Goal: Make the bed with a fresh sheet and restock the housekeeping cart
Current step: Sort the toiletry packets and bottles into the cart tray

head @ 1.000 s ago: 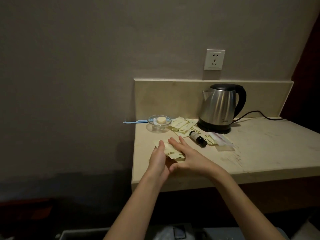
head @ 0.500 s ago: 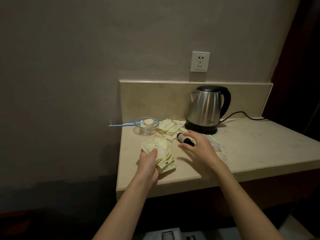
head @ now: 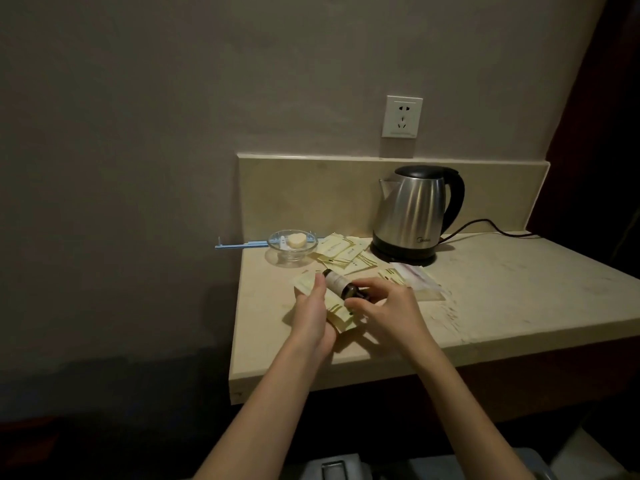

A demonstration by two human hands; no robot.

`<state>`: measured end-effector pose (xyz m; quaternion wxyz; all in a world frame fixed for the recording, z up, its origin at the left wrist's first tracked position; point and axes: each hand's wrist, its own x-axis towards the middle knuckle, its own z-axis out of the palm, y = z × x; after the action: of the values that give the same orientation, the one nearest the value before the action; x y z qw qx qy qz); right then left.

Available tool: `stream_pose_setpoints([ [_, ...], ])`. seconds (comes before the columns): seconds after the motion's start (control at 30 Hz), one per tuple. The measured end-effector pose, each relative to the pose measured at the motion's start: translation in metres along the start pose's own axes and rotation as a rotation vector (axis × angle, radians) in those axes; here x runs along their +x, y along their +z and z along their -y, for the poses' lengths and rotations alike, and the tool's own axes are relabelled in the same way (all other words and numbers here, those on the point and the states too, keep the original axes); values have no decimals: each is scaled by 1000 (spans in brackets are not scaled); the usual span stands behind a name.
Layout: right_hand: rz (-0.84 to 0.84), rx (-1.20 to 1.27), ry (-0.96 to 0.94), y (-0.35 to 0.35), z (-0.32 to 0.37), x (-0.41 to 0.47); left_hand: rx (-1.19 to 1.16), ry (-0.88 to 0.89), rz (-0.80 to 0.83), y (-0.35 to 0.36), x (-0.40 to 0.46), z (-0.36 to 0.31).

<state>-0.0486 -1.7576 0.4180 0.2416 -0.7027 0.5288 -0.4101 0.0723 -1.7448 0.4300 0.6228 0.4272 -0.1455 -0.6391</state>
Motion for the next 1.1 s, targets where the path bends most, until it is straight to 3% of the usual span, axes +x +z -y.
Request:
stream_pose_setpoints([
  [0.17, 100, -114, -31, -21, -9, 2, 80, 86, -41, 11, 1, 7],
  [0.23, -41, -102, -56, -33, -22, 10, 90, 108, -76, 14, 7, 8],
  [0.3, -237, -108, 16, -45, -35, 22, 88, 121, -99, 14, 12, 10],
  [0.37, -315, -140, 125, -52, -49, 39, 87, 138, -91, 11, 14, 15],
  [0.57, -124, -169, 421, -48, -69, 74, 98, 244, -75, 10, 16, 21],
  [0.83, 79, -120, 375, -44, -48, 87, 120, 281, -143, -2, 29, 7],
  [1.1, 57, 46, 317, -23, -32, 106, 176, 372, -177, -29, 46, -20],
])
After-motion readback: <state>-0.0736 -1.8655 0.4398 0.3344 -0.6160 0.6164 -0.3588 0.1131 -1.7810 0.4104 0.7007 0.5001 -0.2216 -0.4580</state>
